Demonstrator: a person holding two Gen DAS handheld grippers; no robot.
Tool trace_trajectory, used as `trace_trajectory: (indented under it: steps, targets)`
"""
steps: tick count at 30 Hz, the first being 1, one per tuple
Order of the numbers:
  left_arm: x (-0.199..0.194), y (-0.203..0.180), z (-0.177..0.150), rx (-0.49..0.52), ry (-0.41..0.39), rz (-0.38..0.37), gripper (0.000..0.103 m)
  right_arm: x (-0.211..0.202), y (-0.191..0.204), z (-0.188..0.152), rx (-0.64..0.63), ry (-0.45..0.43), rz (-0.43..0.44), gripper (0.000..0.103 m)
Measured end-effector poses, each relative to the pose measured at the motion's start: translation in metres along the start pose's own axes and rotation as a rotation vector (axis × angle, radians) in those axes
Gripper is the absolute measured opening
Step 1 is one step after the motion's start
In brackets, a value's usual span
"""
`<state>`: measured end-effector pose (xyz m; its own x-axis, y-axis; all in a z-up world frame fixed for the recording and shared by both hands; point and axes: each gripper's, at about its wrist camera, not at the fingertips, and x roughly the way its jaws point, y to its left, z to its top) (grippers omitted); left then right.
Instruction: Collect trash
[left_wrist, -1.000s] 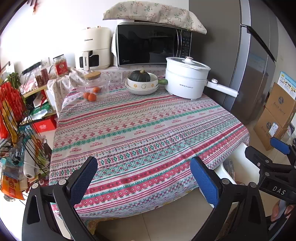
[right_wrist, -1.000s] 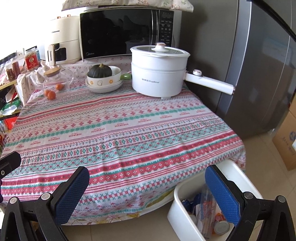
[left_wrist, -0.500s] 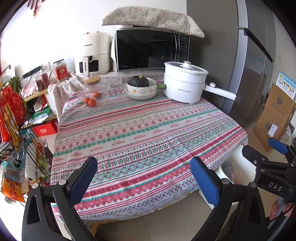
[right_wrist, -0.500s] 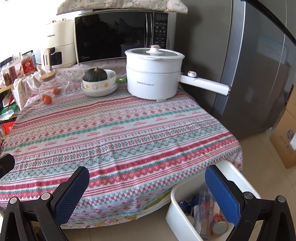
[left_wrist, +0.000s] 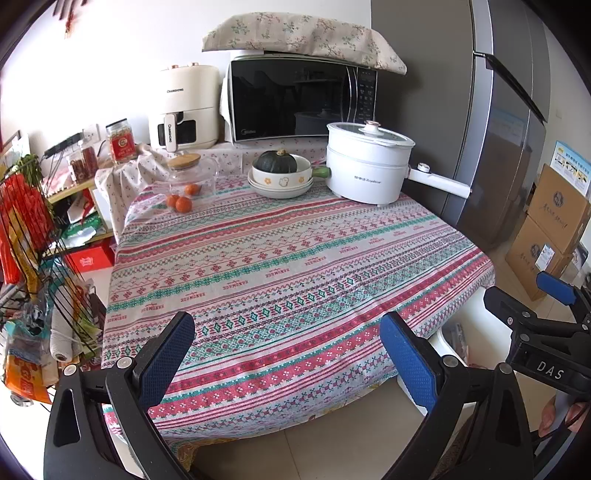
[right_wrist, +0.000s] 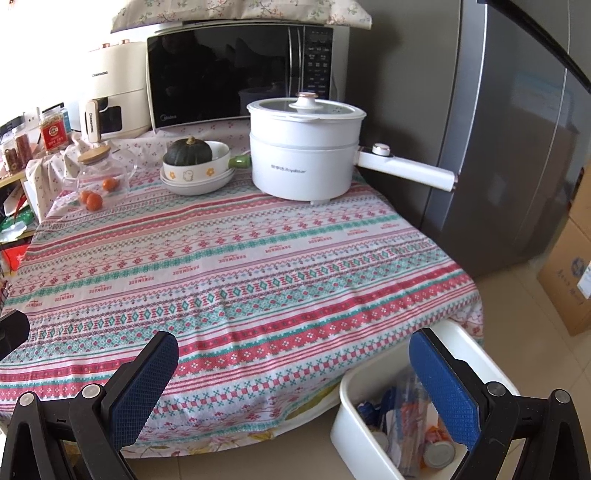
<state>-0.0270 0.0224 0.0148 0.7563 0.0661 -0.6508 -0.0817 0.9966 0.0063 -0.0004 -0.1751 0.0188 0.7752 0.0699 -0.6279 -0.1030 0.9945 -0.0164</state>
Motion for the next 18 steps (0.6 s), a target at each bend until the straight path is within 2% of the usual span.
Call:
trace_trajectory:
  steps: [18]
  targets:
    - [0.0005,-0.0020,0.0001,0.005,-0.002,0.003,0.101,0.0008,-0.0019,-0.0003,-0.001,0.000,-0.005,0.103]
